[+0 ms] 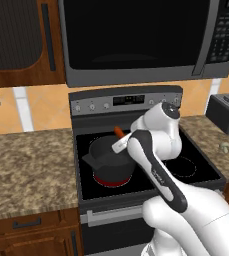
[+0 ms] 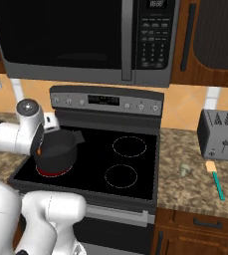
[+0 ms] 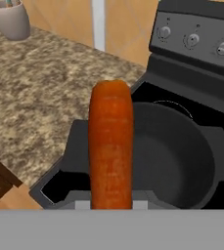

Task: Put the carrot and mushroom in the pot. Retrieve the spatula and lightly stir the vegetables in the pot.

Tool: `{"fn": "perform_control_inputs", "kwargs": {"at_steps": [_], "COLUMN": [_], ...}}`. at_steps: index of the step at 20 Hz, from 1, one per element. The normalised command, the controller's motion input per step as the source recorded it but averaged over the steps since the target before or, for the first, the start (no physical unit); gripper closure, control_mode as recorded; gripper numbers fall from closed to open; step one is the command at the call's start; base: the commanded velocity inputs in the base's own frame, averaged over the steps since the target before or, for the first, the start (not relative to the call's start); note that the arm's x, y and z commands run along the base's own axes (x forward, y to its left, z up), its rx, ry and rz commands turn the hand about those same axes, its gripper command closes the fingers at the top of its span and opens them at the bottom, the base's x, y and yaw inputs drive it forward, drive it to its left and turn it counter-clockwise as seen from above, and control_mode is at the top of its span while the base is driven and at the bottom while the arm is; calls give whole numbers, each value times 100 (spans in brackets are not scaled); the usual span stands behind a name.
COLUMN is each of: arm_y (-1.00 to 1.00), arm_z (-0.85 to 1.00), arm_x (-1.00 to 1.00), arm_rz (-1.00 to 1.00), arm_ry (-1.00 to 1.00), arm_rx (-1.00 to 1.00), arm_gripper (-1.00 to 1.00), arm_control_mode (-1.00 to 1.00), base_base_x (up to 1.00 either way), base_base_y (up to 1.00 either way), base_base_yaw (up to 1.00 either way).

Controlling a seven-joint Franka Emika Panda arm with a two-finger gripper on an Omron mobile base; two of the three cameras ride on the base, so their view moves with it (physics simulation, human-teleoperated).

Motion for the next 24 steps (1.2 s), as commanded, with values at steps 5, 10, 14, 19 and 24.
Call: {"fn": "perform_control_inputs", "kwargs": {"at_steps": [5, 10, 14, 19, 24], "arm_y": [2, 0, 0, 1, 3], "arm_z": [-23, -28, -25, -1, 16], "arm_x": [17, 19, 20, 21, 7], "arm_rz": [0, 0, 0, 0, 0], "arm_ry": [-2, -3, 0, 0, 0], "arm_rx": [1, 0, 0, 0, 0], "arm_gripper": [100, 100, 100, 100, 100], "arm_control_mode": [-100, -100, -100, -100, -100], "base_base_x": [0, 0, 0, 0, 0], "base_base_y": [0, 0, 0, 0, 0], "base_base_yaw": [0, 0, 0, 0, 0]}}
